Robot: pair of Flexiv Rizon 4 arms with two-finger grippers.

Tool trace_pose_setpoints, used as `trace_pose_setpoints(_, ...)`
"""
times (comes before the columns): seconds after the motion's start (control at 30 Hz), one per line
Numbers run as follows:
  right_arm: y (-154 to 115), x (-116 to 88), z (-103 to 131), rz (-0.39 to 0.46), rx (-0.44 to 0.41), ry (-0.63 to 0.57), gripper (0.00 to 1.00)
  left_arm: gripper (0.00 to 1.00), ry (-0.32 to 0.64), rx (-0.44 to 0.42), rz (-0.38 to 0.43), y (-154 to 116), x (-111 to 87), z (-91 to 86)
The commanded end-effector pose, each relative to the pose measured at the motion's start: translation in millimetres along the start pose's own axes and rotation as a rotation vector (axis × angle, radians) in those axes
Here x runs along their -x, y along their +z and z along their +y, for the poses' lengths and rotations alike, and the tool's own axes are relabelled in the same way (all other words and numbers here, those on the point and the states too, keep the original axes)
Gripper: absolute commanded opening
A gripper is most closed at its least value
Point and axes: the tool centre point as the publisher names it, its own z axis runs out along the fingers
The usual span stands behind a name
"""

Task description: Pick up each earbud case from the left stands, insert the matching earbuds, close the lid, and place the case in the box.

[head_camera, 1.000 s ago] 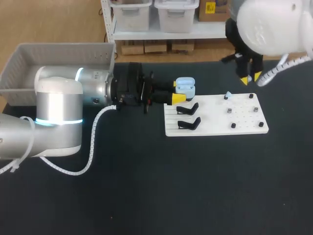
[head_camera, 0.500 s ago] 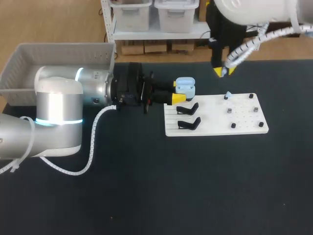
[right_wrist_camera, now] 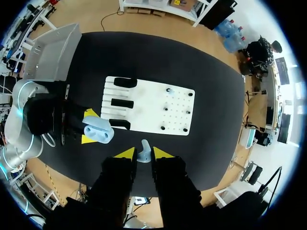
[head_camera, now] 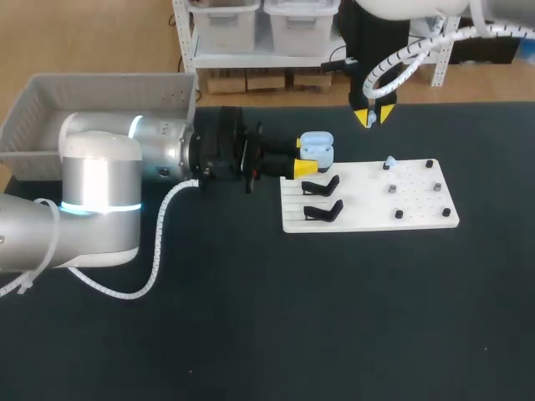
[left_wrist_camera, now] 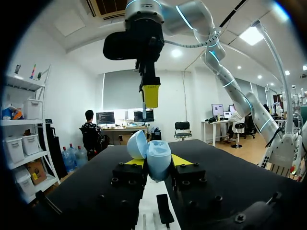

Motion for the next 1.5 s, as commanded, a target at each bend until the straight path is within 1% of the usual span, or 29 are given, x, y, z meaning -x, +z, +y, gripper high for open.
trace_pose_setpoints(0.03, 0, -1, 0, -0.002, 0.001, 0.000, 0.00, 0.00, 0.003, 0.004, -0.003, 0, -1.2, -1.0)
trace_pose_setpoints(0.37, 0, -1, 0, -0.002, 0.001, 0.000, 0.00, 0.00, 0.003, 0.004, -0.003, 0, -1.2, -1.0)
trace_pose_setpoints(0.43, -6, -4, 6, -0.024, -0.007, 0.008, 0.00, 0.00, 0.003, 0.004, -0.003, 0, -1.2, -1.0)
trace_pose_setpoints(0.5, -13, -7, 12, -0.033, 0.003, 0.043, 0.00, 0.00, 0.003, 0.004, -0.003, 0, -1.2, -1.0)
trace_pose_setpoints(0.6, -19, -10, 18, -0.029, -0.003, 0.114, 0.00, 0.00, 0.003, 0.004, -0.003, 0, -1.2, -1.0)
trace_pose_setpoints(0.77, -26, -15, 29, -0.011, -0.030, 0.280, 0.00, 0.00, 0.003, 0.004, -0.003, 0, -1.2, -1.0)
trace_pose_setpoints(0.93, -24, -18, 43, 0.006, -0.031, 0.402, 0.00, 0.00, 0.003, 0.004, -0.003, 0, -1.2, -1.0)
trace_pose_setpoints(1.07, -20, -19, 51, 0.017, 0.003, 0.478, 0.00, 0.00, 0.003, 0.004, -0.003, 0, -1.2, -1.0)
trace_pose_setpoints(1.17, -15, -19, 55, 0.016, -0.006, 0.518, 0.00, 0.00, 0.003, 0.004, -0.003, 0, -1.2, -1.0)
trace_pose_setpoints(1.23, -13, -20, 57, 0.007, -0.035, 0.539, 0.00, 0.00, 0.003, 0.004, -0.003, 0, -1.2, -1.0)
trace_pose_setpoints(1.4, -11, -19, 66, -0.011, -0.073, 0.574, 0.00, 0.00, 0.003, 0.004, -0.003, 0, -1.2, -1.0)
trace_pose_setpoints(1.5, -10, -18, 70, -0.010, -0.057, 0.593, 0.00, 0.00, 0.003, 0.004, -0.003, 0, -1.2, -1.0)
